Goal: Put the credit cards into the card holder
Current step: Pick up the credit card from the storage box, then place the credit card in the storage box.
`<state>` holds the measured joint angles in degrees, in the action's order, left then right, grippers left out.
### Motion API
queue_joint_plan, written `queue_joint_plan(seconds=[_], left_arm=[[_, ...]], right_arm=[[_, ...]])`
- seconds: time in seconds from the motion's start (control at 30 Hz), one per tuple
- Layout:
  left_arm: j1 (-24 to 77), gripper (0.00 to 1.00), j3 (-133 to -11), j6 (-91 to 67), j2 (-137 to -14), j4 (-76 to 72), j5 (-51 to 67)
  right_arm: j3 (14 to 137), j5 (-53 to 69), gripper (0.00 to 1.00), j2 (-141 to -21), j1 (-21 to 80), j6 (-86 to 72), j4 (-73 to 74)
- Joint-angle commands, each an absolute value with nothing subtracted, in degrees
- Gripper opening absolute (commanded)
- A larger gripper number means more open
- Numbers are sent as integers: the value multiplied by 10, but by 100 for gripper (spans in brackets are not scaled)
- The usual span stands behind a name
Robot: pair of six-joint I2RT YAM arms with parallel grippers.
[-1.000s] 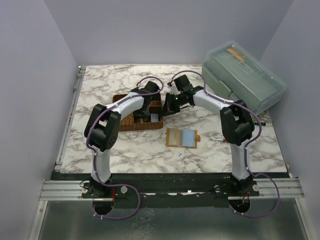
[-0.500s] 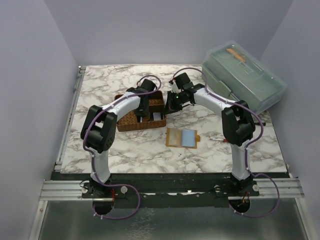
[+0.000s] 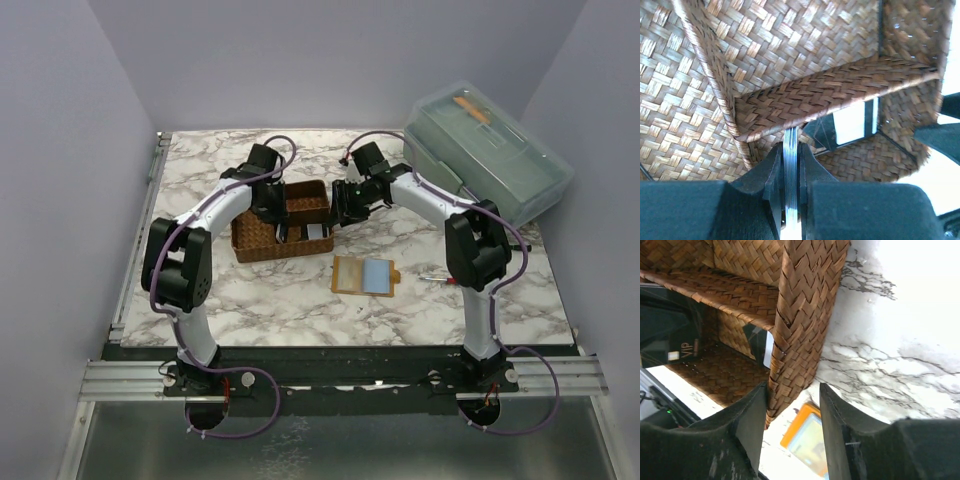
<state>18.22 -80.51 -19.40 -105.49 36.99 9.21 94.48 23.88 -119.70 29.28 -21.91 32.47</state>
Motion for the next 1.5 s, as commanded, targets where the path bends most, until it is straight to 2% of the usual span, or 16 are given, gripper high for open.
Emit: queue_joint_plan(seconds=[0.0,0.33,0.47,0.67,0.8,0.93,1.1,1.2,1.47], left_arm=[[163,0,-820,-176,-1020,339,173],[97,0,-815,-187,-1028,307,350],[73,0,-801,-212,-1041,271,409],[61,0,-770,-258,-1048,197,472],[60,0,-756,-280,-1051,159,493],[60,0,-756,-311,-1062,121,510],[60,0,-751,-323,-1073,105,535],[59,0,-743,-324,-1074,99,545],[59,0,-735,-325,-1073,91,578]], right_arm=[[980,194,52,-1173,288,-185,361],[1032,122,71,-1141,289,-192,402],[1034,149,72,-1133,292,-225,376],[1003,215,72,-1113,306,-299,281],[931,312,72,-1100,308,-393,129],[882,347,63,-1111,310,-457,29],[867,384,52,-1143,314,-491,-26],[848,383,52,-1148,320,-503,-54],[845,343,55,-1180,335,-489,-16]])
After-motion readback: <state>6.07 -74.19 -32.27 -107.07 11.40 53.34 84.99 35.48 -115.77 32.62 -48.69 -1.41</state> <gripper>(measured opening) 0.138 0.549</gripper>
